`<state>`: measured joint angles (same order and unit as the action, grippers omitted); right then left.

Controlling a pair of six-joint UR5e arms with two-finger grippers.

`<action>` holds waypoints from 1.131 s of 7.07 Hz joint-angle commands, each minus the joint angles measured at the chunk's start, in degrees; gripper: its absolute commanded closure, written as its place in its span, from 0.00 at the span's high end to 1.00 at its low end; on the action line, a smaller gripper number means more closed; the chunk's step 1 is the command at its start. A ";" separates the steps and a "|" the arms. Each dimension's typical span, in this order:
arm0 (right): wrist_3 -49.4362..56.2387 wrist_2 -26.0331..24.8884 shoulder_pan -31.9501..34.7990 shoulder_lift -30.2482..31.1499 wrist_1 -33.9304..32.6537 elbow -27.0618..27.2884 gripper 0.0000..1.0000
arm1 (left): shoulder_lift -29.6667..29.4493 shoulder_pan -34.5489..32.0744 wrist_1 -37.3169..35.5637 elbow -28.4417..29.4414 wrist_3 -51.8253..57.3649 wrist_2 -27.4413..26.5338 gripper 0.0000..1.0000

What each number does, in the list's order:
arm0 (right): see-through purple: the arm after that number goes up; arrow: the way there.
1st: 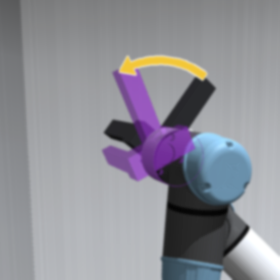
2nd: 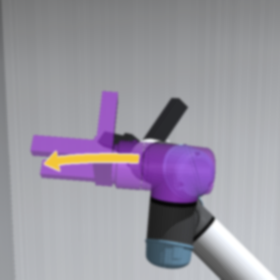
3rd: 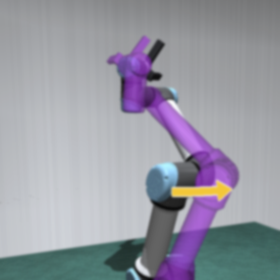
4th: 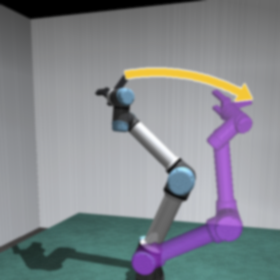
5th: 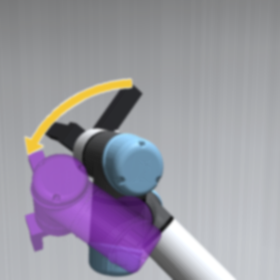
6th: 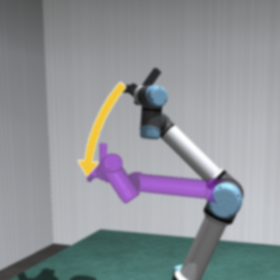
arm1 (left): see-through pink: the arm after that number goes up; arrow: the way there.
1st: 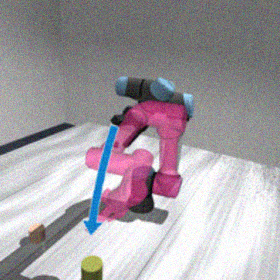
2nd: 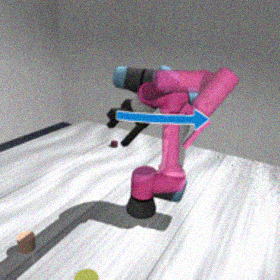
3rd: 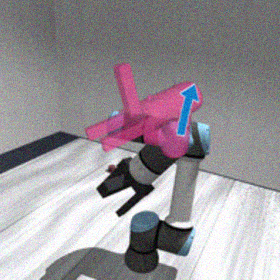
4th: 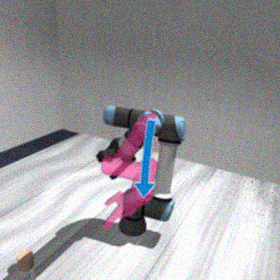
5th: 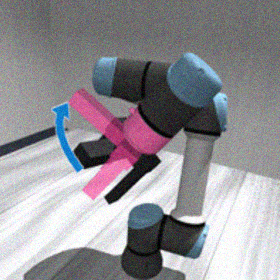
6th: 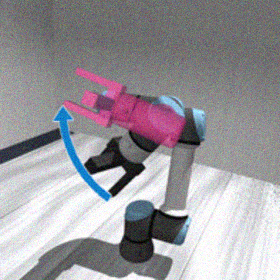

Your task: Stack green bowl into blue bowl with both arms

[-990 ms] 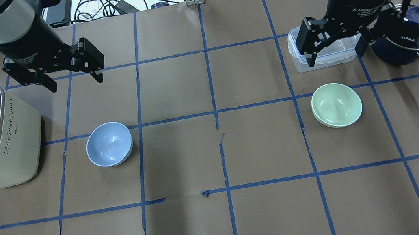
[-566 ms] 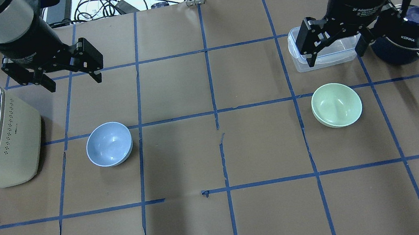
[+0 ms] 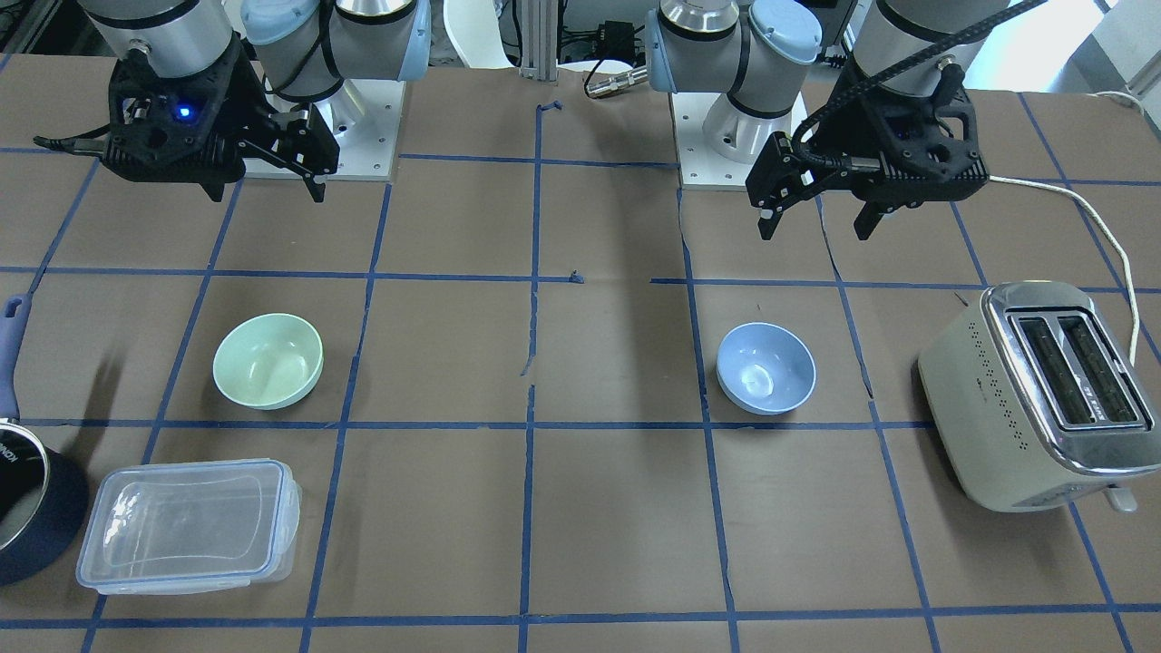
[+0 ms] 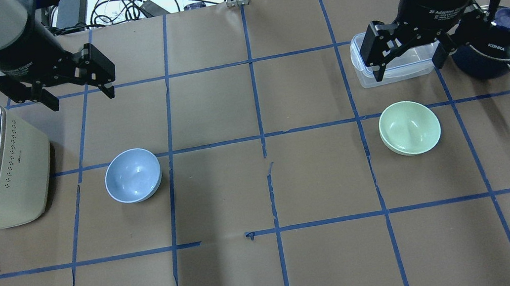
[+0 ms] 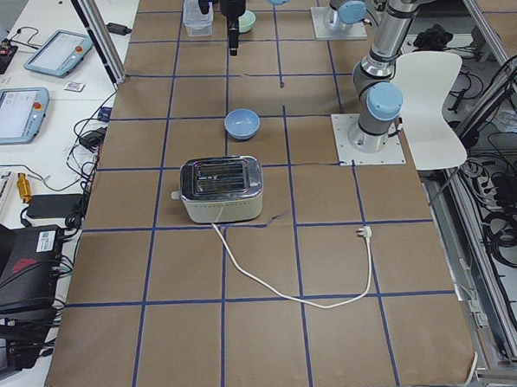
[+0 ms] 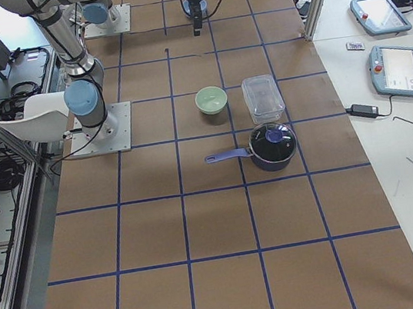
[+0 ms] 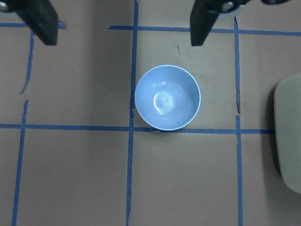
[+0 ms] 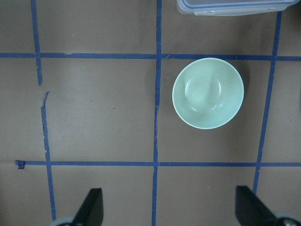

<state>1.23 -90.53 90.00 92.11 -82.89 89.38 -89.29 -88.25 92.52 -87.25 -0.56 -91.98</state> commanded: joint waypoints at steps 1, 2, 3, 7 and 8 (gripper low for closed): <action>0.00 0.00 0.00 0.00 0.01 0.00 1.00 | -0.10 0.09 0.03 -0.20 0.03 -0.04 1.00; 0.00 0.00 0.00 0.00 0.01 0.00 1.00 | -0.10 0.00 0.03 -0.47 0.12 -0.04 1.00; 0.00 0.00 -0.17 -0.09 0.01 -0.09 1.00 | -0.36 0.53 -0.23 -1.16 2.21 -0.21 1.00; -0.09 -0.62 -0.35 -2.62 -8.28 4.64 1.00 | -7.46 13.35 -20.98 -15.88 18.29 0.05 1.00; 0.35 -0.70 -0.44 -4.90 -13.82 7.53 1.00 | -9.83 13.36 -27.33 -21.07 18.31 -0.04 1.00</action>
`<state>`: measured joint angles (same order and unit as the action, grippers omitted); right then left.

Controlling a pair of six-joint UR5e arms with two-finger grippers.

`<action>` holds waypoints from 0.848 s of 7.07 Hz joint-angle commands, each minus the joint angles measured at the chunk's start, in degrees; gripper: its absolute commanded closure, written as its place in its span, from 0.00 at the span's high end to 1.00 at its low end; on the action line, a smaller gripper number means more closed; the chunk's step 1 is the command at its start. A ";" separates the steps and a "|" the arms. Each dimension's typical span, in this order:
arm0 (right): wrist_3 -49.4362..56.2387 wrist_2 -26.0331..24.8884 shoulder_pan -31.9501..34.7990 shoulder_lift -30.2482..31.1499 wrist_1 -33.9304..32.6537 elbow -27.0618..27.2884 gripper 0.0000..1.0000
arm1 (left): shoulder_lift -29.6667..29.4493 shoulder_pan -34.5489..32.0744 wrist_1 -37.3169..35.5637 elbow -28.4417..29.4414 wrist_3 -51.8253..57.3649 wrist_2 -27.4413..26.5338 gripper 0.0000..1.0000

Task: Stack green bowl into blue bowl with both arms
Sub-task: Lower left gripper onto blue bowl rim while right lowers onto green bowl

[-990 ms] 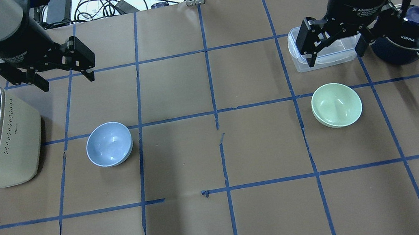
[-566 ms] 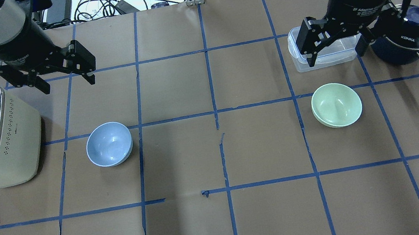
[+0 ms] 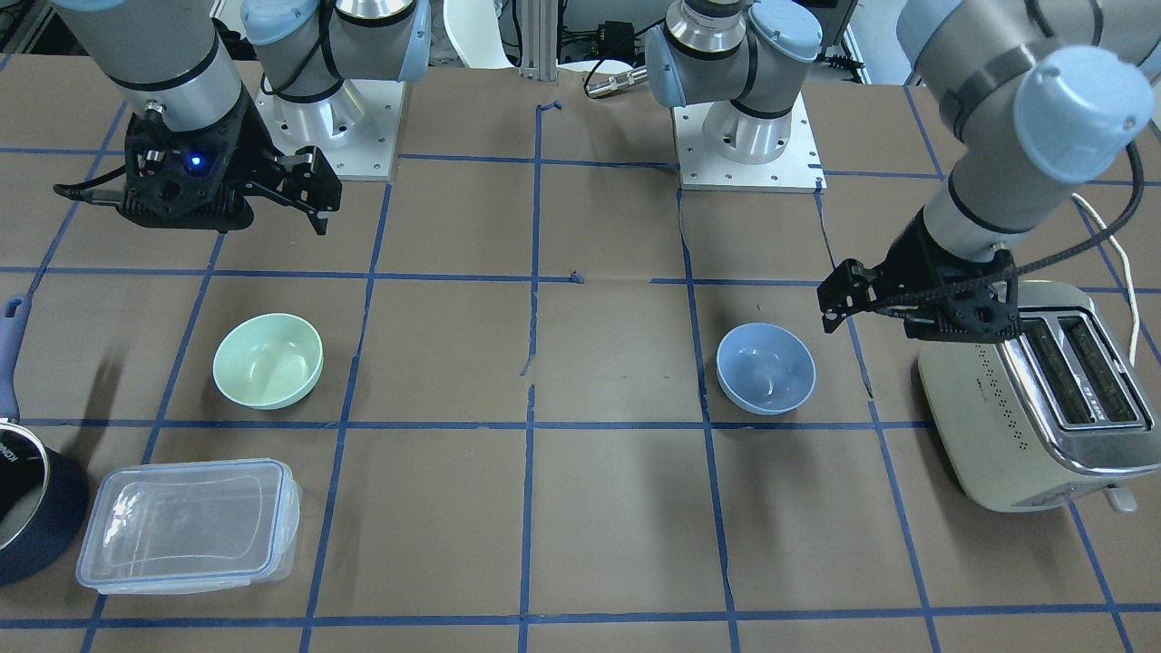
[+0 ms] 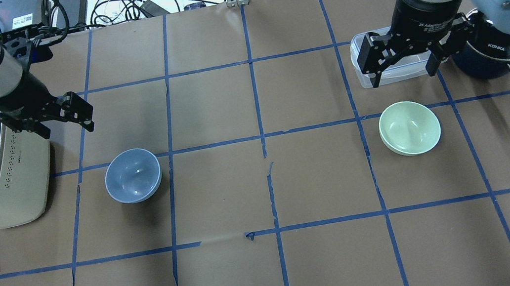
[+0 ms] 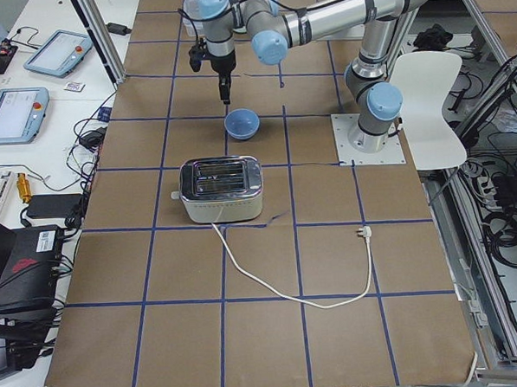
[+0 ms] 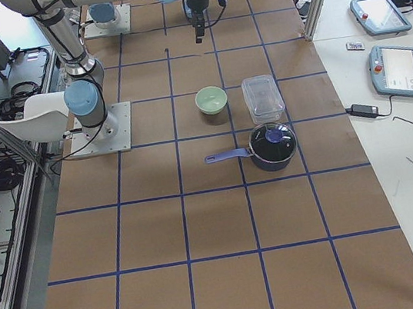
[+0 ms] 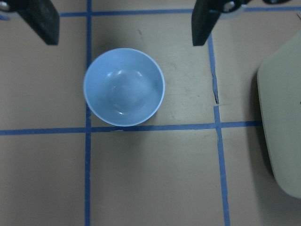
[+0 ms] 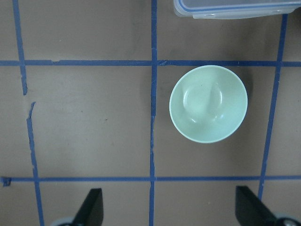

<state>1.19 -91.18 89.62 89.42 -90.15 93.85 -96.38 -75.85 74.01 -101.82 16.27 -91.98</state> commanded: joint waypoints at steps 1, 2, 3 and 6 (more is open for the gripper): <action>0.56 -0.23 -0.06 -3.72 -10.97 6.14 1.00 | -4.51 1.14 -14.89 -10.03 1.66 -0.22 1.00; -0.04 -0.23 -1.02 -5.21 -15.97 9.74 1.00 | -6.09 1.15 -17.99 -11.37 1.57 -0.05 1.00; -0.05 -0.14 -2.42 -5.40 -20.54 13.78 1.00 | -7.24 1.15 -17.85 -11.73 1.57 0.04 0.93; 0.56 0.12 -2.87 -8.10 -36.71 22.25 1.00 | -10.49 2.55 -18.29 -14.46 1.40 0.13 0.00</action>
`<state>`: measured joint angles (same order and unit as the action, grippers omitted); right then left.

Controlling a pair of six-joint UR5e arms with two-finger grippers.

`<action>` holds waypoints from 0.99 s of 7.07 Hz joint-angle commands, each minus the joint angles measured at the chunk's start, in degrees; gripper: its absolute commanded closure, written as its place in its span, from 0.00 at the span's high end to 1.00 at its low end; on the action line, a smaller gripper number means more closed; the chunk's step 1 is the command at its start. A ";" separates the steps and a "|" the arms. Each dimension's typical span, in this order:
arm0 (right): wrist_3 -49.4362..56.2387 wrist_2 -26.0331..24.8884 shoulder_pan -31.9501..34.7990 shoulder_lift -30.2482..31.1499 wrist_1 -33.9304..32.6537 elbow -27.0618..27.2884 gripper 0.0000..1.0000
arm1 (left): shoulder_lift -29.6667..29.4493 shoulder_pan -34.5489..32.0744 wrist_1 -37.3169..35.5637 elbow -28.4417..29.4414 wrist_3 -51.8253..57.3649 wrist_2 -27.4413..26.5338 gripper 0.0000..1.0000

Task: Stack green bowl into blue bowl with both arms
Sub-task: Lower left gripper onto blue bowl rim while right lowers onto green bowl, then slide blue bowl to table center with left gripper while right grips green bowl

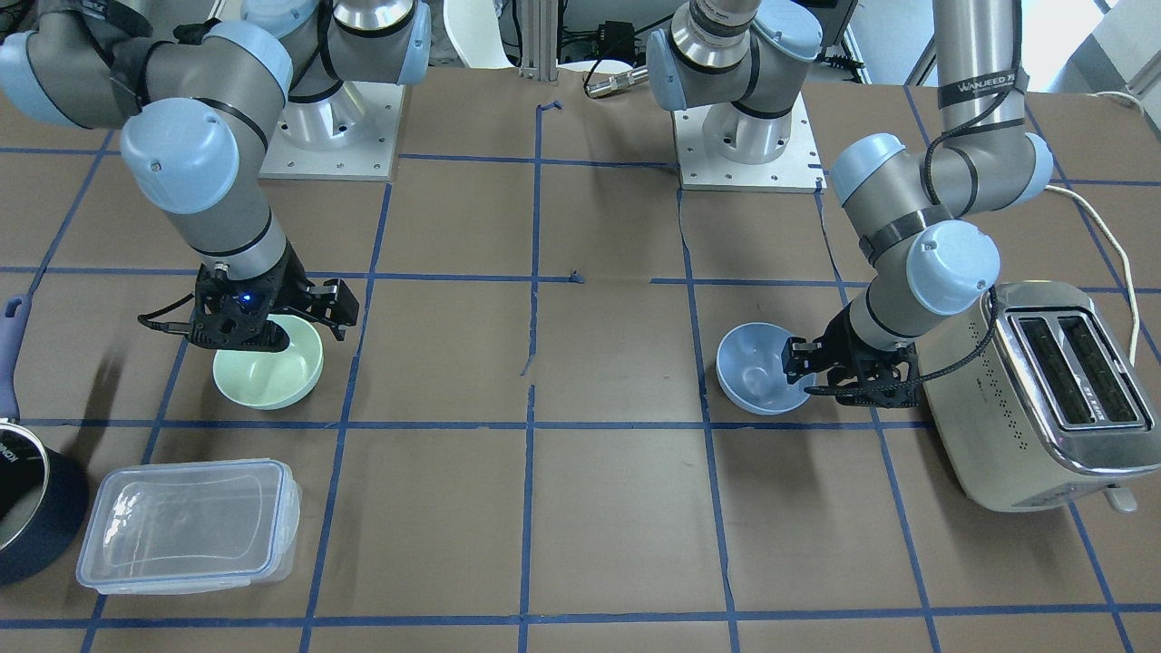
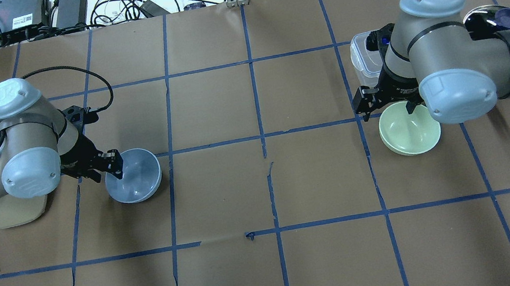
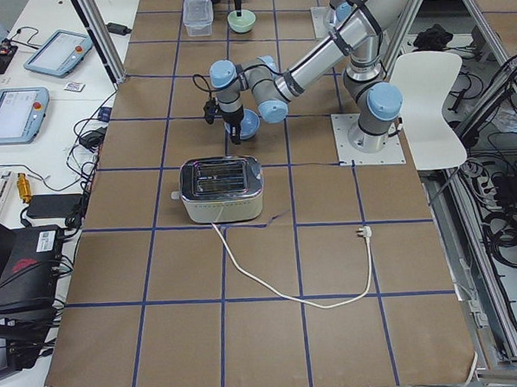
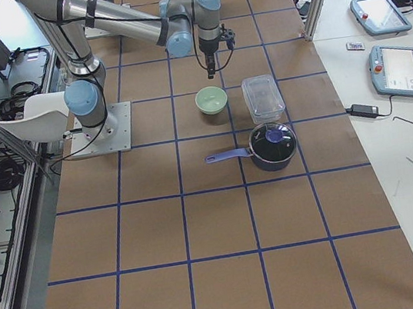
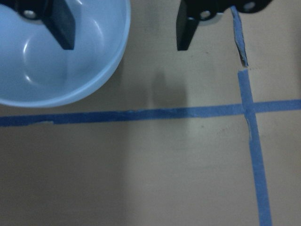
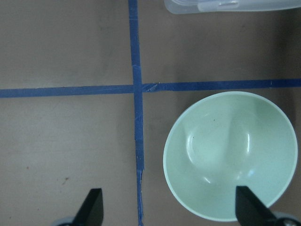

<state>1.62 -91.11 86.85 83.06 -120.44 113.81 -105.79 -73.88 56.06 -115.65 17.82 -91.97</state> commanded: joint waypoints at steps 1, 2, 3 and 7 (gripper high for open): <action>-0.39 0.05 -0.01 -3.67 -7.08 2.29 1.00 | -0.39 0.32 -0.25 -0.11 -1.28 2.39 0.00; 0.22 0.05 -0.01 -4.21 -7.17 2.29 1.00 | 0.75 0.06 0.70 0.59 -1.99 4.50 0.00; 0.14 -0.04 -0.01 -4.48 -7.00 2.46 1.00 | 1.28 -1.07 2.80 1.99 -7.05 9.22 0.00; -0.39 -0.21 -0.10 -6.85 -7.18 3.43 1.00 | -0.55 -21.50 -0.31 5.70 -35.03 12.87 0.00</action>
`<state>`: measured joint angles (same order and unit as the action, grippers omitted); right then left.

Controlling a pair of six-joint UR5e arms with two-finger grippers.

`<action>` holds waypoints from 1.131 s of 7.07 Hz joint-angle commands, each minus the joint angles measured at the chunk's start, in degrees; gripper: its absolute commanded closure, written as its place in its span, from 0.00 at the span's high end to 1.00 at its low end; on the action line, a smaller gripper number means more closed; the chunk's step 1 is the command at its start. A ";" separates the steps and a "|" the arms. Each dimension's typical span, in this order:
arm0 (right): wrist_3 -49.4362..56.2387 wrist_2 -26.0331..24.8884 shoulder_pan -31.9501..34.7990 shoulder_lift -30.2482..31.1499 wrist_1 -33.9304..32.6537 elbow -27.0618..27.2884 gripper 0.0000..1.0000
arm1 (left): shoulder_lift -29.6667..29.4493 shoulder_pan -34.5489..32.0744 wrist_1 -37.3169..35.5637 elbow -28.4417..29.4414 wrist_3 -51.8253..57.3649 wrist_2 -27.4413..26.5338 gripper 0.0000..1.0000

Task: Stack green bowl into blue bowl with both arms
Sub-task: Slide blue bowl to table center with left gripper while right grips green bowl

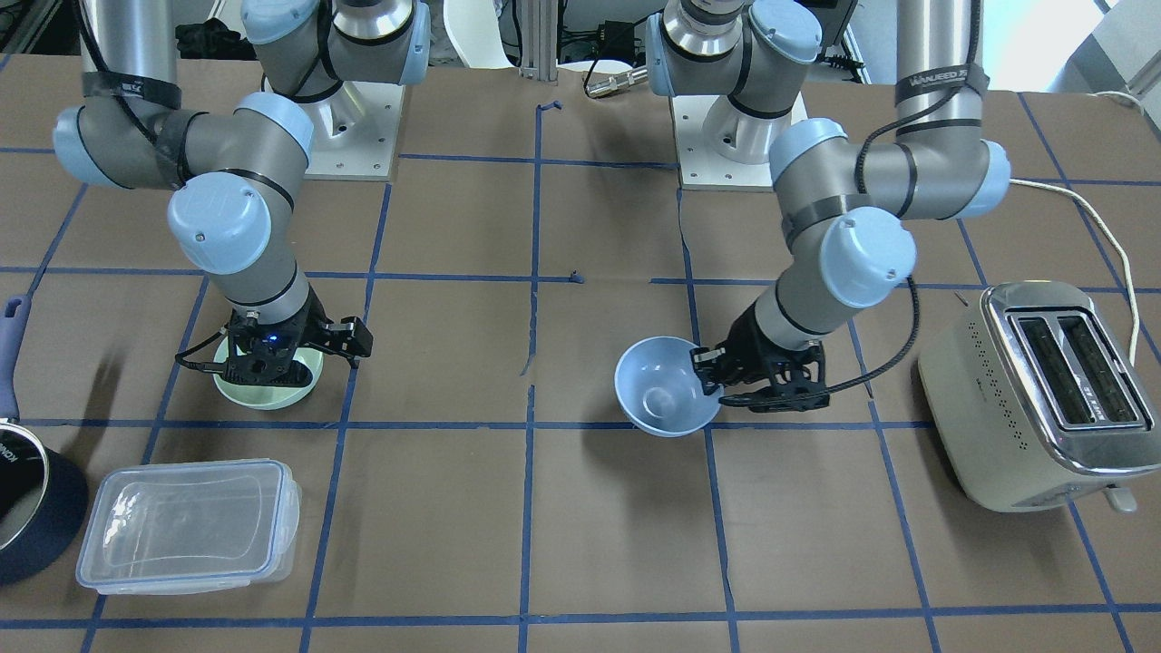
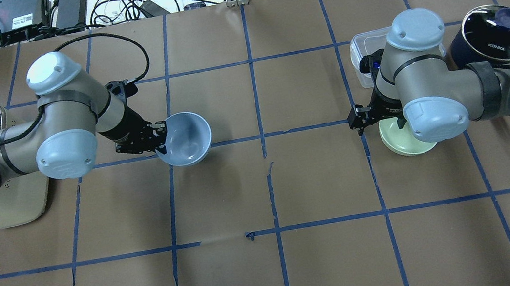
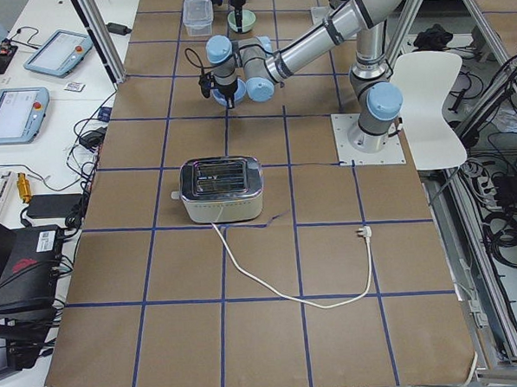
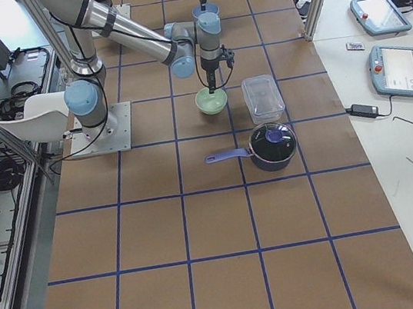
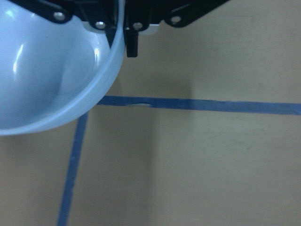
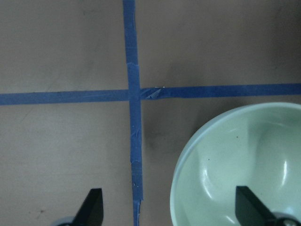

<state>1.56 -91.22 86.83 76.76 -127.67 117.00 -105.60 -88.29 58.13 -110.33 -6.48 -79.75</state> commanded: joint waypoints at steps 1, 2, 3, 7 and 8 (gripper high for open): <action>-0.51 -0.01 -0.25 -0.65 -0.82 1.55 0.93 | -2.14 -11.16 -7.19 1.08 -17.01 1.00 0.00; -0.51 -0.09 -0.34 -0.73 -1.35 2.35 0.63 | -3.45 -13.29 -7.68 0.91 -19.42 1.26 0.00; -0.51 -0.10 -0.34 -0.74 -1.35 2.70 0.40 | -3.99 -14.70 -7.86 1.08 -21.28 1.70 0.00; -1.12 0.08 -1.84 0.14 -0.04 2.18 0.00 | -5.57 -15.16 -7.86 0.47 -21.21 1.97 0.20; -2.08 0.08 -1.84 1.19 0.14 1.31 0.00 | -6.19 -15.24 -7.95 0.47 -21.29 1.97 0.37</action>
<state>0.20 -91.13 85.07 77.03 -127.83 119.11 -111.19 -103.45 50.24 -109.83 -27.73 -77.79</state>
